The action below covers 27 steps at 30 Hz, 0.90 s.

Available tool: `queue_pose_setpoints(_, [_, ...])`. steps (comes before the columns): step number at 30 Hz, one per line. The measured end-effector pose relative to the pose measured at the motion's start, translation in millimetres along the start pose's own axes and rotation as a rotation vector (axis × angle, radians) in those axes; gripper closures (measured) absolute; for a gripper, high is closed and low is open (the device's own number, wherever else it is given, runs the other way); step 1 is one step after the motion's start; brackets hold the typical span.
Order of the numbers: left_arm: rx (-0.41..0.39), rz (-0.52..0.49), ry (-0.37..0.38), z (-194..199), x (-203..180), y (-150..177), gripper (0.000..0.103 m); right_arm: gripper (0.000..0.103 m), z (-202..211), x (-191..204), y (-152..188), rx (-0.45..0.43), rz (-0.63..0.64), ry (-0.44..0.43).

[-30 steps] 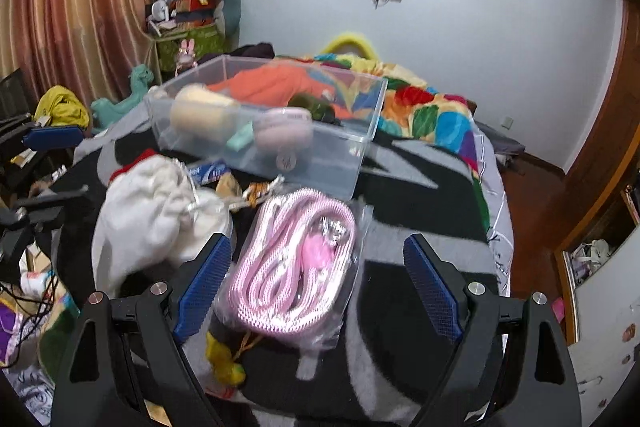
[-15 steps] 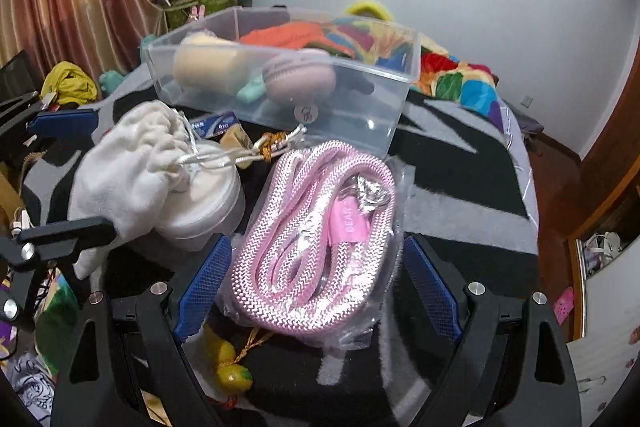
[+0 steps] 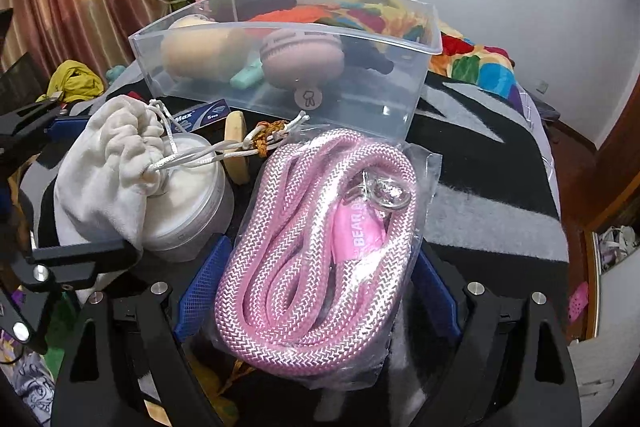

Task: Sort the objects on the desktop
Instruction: 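Grasp the white drawstring pouch with the left tool while the right tool grasps the bagged pink rope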

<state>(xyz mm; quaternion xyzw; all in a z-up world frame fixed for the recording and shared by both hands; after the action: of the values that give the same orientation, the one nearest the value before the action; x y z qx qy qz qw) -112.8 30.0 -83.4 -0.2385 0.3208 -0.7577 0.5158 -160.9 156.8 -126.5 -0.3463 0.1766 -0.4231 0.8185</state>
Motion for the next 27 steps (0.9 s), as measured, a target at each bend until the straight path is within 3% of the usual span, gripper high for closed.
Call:
queue_pose_setpoints(9, [-0.019,0.018,-0.020,-3,-1,6,0.003,0.040,9,1,1,-0.009,-0.003,-0.013])
queue_pose_setpoints(13, [-0.021,0.052,-0.018,-1,4,2,0.015,0.051,17,-7,-2,-0.006,-0.053,-0.049])
queue_pose_setpoints(14, [-0.021,0.065,-0.016,1,6,1,0.021,0.051,19,-9,-2,-0.005,-0.064,-0.058])
queue_pose_setpoints(17, [-0.018,0.106,0.003,3,13,-2,0.026,0.053,23,-9,0,0.000,-0.082,-0.064])
queue_pose_setpoints(27, [-0.069,0.197,0.016,35,27,-8,0.028,0.055,44,-24,-3,-0.038,-0.169,-0.073])
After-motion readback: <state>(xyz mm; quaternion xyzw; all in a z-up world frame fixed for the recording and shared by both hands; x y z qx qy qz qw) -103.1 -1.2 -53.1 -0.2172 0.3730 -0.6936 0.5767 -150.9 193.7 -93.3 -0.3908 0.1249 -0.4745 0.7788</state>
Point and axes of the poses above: each gripper's, at about its wrist camera, not at the fingertips, and z roughly against the way its jaws point, x to its left, y to its underside, the point moved 3 cm from there along -z, roughly the way its jaws point, and after that the axes turned 7 degrees about -x, right-handed, at the moved point
